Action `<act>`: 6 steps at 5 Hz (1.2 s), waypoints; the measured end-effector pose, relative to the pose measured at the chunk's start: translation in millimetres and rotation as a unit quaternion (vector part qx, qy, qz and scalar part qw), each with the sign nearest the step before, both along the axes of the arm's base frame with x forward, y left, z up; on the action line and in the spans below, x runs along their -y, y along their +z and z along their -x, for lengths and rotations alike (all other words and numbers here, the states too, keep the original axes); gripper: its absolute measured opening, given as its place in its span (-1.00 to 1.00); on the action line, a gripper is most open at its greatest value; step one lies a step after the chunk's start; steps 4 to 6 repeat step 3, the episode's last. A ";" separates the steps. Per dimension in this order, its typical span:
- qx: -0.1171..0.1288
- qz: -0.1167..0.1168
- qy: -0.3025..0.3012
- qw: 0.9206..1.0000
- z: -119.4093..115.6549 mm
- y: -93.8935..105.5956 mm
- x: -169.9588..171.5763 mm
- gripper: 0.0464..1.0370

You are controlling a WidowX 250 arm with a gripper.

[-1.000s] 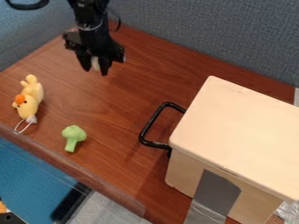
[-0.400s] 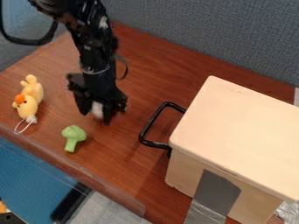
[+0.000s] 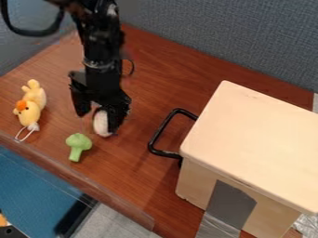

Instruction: Put the white object to the bottom of the table

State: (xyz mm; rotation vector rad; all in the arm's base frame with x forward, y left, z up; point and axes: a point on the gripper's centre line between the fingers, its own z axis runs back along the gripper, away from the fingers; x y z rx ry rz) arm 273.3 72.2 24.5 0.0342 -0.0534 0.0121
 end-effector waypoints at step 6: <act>-0.006 0.000 -0.021 1.000 19.5 58.0 -8.4 0.93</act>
